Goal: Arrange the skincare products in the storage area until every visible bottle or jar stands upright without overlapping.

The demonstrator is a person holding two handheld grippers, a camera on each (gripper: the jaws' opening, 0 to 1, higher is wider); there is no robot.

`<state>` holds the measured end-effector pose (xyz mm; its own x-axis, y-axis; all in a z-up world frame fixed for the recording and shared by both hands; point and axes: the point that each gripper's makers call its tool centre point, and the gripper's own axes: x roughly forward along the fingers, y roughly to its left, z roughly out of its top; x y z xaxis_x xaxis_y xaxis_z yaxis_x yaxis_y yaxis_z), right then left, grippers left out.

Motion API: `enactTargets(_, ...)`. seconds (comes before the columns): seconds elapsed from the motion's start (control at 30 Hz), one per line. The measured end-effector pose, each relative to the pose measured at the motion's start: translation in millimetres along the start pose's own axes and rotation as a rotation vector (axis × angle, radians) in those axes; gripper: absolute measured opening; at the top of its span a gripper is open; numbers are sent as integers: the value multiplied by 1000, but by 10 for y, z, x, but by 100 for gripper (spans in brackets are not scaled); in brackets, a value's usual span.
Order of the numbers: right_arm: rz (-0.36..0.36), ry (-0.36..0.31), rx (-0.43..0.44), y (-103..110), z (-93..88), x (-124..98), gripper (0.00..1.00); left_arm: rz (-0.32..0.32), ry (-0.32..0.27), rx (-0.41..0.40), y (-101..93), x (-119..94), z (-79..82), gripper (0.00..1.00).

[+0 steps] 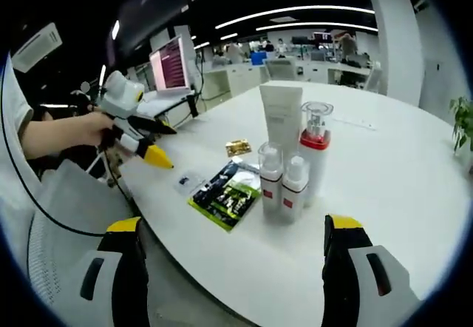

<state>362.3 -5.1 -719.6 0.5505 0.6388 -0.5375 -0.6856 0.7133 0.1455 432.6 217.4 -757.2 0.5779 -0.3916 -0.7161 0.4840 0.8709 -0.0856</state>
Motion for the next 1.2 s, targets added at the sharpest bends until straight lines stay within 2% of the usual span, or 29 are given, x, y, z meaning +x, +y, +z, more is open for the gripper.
enactTargets(0.43,-6,41,12,-4,-87,27,99,-26,80,43,211,386,145,93)
enactTargets(0.63,3,59,17,12,-120,39,99,-34,108,56,332,635,213,91)
enactTargets(0.77,3,65,17,14,-130,47,99,-45,125,57,338,727,253,89)
enactTargets(1.2,-16,76,39,-31,-160,43,99,-27,165,98,550,1035,342,80)
